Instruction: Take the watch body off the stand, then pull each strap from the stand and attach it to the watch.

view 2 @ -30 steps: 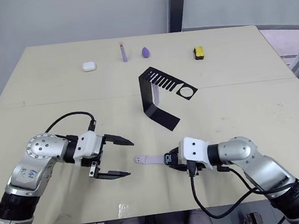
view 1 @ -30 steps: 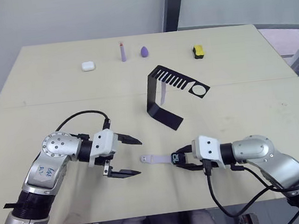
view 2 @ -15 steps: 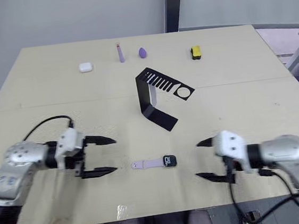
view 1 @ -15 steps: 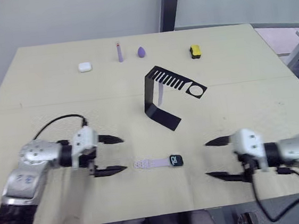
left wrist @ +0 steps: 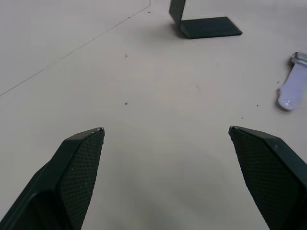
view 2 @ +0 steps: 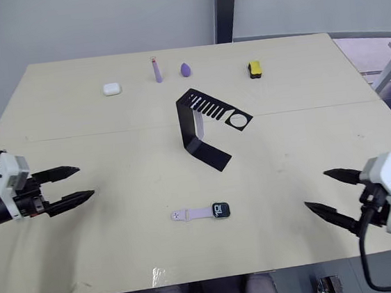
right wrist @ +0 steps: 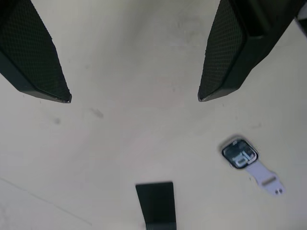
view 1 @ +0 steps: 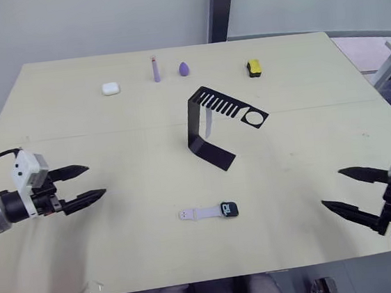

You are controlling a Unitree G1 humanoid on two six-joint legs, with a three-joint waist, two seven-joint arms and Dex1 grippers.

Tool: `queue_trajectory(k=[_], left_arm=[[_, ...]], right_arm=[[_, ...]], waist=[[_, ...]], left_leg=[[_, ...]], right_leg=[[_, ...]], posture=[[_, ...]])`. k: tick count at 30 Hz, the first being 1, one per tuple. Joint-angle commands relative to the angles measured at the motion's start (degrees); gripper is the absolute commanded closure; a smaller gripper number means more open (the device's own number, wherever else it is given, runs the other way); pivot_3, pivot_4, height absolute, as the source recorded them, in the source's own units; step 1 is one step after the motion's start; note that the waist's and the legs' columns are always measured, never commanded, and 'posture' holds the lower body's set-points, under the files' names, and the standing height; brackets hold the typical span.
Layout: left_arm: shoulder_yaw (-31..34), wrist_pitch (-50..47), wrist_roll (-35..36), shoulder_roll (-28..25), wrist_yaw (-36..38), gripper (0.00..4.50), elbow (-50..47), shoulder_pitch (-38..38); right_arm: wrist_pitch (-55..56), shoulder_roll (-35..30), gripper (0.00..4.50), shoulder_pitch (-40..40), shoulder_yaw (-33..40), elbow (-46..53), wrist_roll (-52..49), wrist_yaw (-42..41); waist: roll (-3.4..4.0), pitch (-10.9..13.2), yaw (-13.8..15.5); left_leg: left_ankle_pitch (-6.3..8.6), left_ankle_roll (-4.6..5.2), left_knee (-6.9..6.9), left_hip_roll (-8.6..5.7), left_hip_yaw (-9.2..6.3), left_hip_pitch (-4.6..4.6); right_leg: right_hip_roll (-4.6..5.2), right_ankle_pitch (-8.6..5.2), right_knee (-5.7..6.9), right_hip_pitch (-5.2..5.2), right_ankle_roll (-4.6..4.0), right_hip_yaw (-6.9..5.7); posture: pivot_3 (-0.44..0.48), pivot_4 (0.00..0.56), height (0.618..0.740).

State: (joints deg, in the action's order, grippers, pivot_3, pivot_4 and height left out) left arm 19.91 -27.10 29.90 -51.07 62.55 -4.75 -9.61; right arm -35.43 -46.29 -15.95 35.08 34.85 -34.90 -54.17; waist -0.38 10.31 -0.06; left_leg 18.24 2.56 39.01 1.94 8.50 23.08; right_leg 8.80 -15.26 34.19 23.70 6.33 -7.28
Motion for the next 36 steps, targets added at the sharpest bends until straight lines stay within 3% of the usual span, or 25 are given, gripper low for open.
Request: queue_trajectory(k=[1,4,5,6,13,18,24,30,36], left_arm=[[-4.65,-4.08,4.03,5.22,-6.44,0.00,-12.00,-3.30],[-7.90,-6.55,5.08,11.50,-12.86,0.00,-16.48,-6.14],[-8.70,-6.87,5.03,13.02,-14.30,0.00,-17.42,-6.68],[-9.58,-7.09,4.74,14.63,-15.89,0.00,-17.93,-7.34],[-14.65,-3.14,-0.70,22.14,-23.81,0.00,-16.89,-10.64],[-16.52,-1.82,-1.50,23.83,-24.30,0.00,-17.41,-9.41],[-17.92,-1.82,-1.94,23.88,-23.99,0.00,-17.24,-10.18],[-19.79,-0.82,-3.62,24.34,-24.31,0.00,-15.76,-11.49],[-22.22,-1.18,-4.41,26.64,-25.11,0.00,-14.77,-13.49]], right_arm=[[-1.69,3.45,0.02,6.91,-7.54,0.36,-0.98,7.36],[-2.73,8.78,0.02,15.37,-15.48,-2.01,0.13,13.13],[-2.26,10.13,0.55,17.38,-18.02,-2.87,1.44,14.33],[-1.53,11.47,0.75,19.37,-20.98,-4.02,3.17,15.38],[8.50,24.08,4.31,31.26,-33.81,-17.18,14.89,23.93],[13.61,28.31,4.41,36.43,-37.52,-27.67,20.47,26.40],[12.14,29.76,4.41,38.16,-39.97,-31.67,23.17,26.80],[-2.40,27.96,4.41,37.64,-42.15,-32.29,21.48,23.75],[-3.18,27.09,4.41,37.43,-42.73,-32.64,23.17,25.24]], waist=[[-0.01,0.00,0.09],[-0.01,0.00,0.04],[-0.01,0.00,0.01],[0.00,-0.01,-0.14],[0.00,-0.01,-0.15],[0.00,-0.01,-0.14],[0.00,-0.01,-0.29],[0.03,-0.03,-0.28],[0.01,-0.14,-0.15]], left_leg=[[-0.01,-0.01,0.01,-0.01,0.00,0.00],[-0.09,-0.06,0.03,-0.07,0.01,0.00],[-0.14,-0.03,0.03,-0.09,0.01,-0.01],[-0.23,0.08,0.03,-0.11,0.03,-0.01],[-0.45,0.23,0.03,-0.10,0.17,-0.02],[-0.50,0.33,0.06,-0.18,0.20,0.02],[-0.52,0.32,0.06,-0.14,0.18,0.03],[-0.52,0.32,0.06,-0.13,0.16,0.03],[-0.52,0.31,0.06,-0.14,0.10,-0.03]], right_leg=[[0.00,0.00,0.00,-0.01,0.00,0.03],[-0.17,0.01,0.16,0.01,0.01,0.05],[-0.25,0.01,0.27,0.02,0.01,0.03],[-0.30,0.00,0.36,0.04,0.00,0.01],[-0.48,-0.02,0.67,0.13,-0.03,-0.34],[-0.45,-0.01,0.65,0.12,-0.01,-0.28],[-0.44,-0.01,0.67,0.13,-0.01,-0.32],[-0.43,0.00,0.68,0.12,-0.01,-0.32],[-0.43,-0.01,0.66,0.03,-0.01,-0.36]], posture=[[0.000,0.150,0.740],[0.000,0.150,0.740],[0.000,0.150,0.740],[0.000,0.150,0.740],[0.000,0.150,0.740],[0.000,0.150,0.740],[0.000,0.150,0.740],[0.000,0.150,0.740],[0.000,0.150,0.740]])
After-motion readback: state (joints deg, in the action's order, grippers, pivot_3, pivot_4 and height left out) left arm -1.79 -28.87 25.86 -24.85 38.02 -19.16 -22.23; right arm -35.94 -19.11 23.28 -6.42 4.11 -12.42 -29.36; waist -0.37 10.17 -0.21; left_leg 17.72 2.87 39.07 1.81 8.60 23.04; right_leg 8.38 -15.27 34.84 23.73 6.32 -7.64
